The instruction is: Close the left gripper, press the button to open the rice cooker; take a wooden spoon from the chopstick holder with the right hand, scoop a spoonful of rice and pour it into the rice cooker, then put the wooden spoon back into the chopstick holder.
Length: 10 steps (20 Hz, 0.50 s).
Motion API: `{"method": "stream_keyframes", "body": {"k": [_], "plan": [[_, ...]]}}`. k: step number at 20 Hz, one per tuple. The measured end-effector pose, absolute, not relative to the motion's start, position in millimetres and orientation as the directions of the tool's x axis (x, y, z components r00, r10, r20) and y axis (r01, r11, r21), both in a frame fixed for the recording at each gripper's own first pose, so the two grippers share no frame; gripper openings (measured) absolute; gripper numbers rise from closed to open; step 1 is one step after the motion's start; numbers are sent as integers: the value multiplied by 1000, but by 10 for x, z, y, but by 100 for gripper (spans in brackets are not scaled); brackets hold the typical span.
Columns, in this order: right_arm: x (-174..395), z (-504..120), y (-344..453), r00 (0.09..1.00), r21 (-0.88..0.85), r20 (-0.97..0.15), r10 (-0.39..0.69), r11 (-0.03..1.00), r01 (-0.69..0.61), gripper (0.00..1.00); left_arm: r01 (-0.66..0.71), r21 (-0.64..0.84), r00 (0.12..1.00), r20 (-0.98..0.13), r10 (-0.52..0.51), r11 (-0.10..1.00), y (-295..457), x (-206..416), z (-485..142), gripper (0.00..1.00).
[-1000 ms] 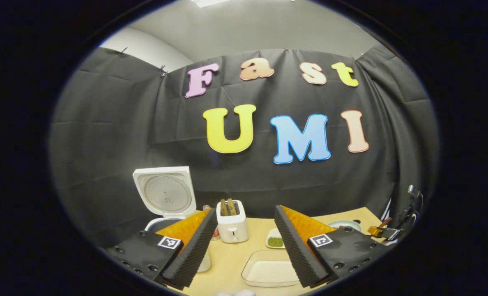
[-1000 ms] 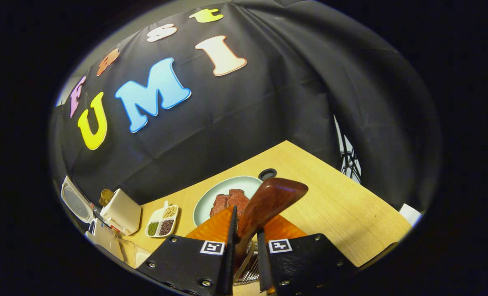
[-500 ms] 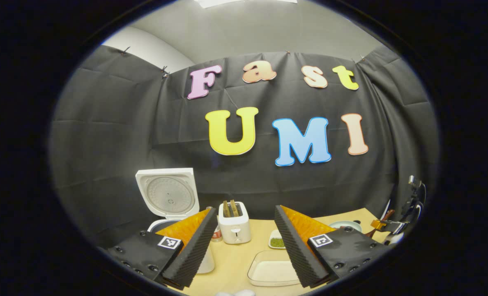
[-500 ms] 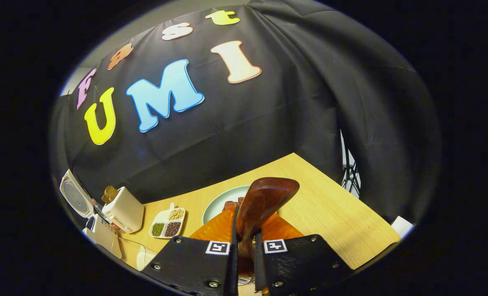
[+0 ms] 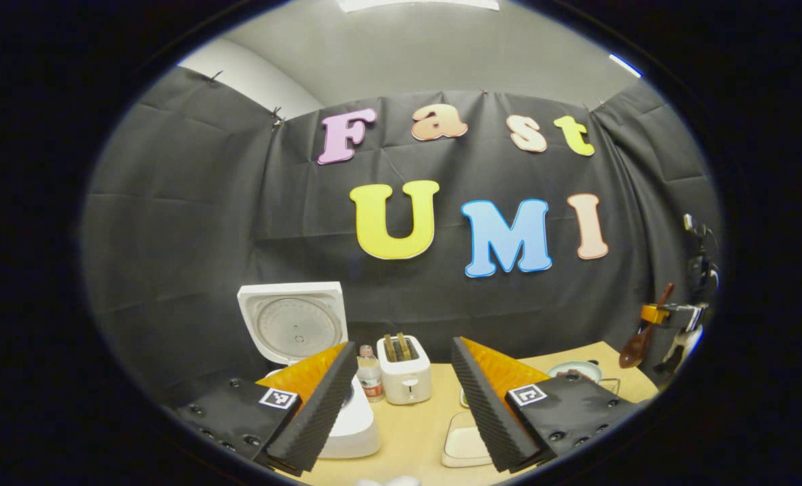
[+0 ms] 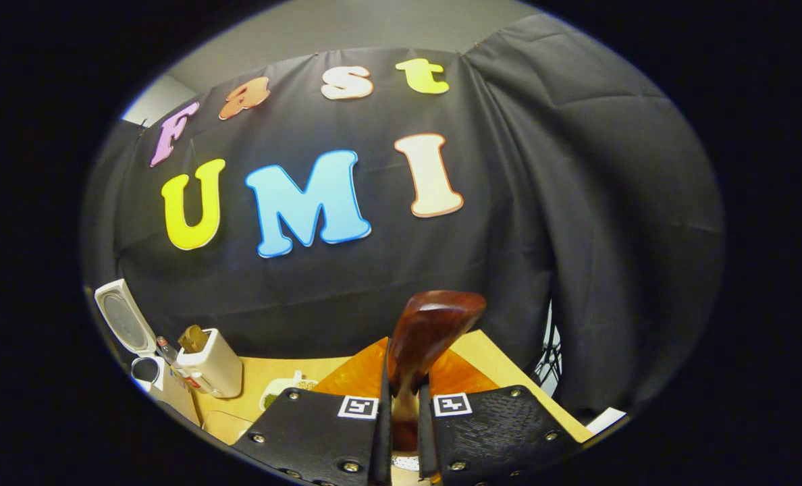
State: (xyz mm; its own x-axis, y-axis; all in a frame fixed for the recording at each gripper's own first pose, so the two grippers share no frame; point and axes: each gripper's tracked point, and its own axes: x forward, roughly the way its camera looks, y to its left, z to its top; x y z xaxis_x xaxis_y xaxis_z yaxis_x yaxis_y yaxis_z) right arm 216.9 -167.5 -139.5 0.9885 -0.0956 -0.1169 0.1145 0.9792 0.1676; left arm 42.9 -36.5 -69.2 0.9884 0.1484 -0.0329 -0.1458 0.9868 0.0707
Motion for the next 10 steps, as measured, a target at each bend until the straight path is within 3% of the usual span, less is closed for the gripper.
{"method": "stream_keyframes", "body": {"k": [5, 10], "plan": [[1966, -925, -827, 997, 135, -78, -7, 991, 18, 16, -145, 57, 989, -20, 146, 988, -50, 296, -630, 99], [1863, -1161, 118, 991, 99, -105, 88, 992, -78, 16, -150, 58, 989, -8, 151, 987, 263, 234, -627, 99]]}}
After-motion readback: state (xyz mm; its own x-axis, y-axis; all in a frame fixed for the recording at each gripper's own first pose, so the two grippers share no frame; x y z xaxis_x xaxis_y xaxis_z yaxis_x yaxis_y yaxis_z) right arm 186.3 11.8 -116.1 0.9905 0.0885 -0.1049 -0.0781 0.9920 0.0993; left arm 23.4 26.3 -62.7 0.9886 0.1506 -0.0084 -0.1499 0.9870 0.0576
